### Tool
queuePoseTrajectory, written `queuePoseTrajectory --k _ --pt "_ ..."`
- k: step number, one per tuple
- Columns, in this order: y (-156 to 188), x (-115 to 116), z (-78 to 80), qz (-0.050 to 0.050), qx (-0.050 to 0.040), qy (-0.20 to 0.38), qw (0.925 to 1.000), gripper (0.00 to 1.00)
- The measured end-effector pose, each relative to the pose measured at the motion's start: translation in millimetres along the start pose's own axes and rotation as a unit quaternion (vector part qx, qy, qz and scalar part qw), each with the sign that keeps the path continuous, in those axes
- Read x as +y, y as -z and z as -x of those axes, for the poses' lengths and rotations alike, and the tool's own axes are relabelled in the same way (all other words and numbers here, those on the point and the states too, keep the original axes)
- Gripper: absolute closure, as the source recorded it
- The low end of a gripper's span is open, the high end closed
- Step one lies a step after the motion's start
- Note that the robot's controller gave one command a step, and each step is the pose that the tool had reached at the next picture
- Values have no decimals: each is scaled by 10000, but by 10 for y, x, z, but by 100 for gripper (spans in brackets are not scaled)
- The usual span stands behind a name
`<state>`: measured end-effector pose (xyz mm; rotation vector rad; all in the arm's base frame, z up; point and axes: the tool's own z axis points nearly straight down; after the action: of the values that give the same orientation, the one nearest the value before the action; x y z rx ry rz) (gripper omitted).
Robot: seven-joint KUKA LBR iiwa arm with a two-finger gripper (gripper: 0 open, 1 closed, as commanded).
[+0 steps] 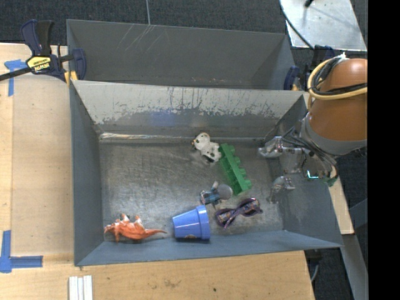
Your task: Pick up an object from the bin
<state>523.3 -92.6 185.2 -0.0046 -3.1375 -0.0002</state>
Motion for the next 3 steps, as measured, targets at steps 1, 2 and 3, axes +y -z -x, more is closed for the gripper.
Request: queuePoseTrajectory --k 1,2,3 --pt "38 3 18 -6 -39 11 10000 0" --pt "-397 85 -80 -20 -76 1022 9947 0" --pt "-719 200 -248 2 -5 2333 9724 0"
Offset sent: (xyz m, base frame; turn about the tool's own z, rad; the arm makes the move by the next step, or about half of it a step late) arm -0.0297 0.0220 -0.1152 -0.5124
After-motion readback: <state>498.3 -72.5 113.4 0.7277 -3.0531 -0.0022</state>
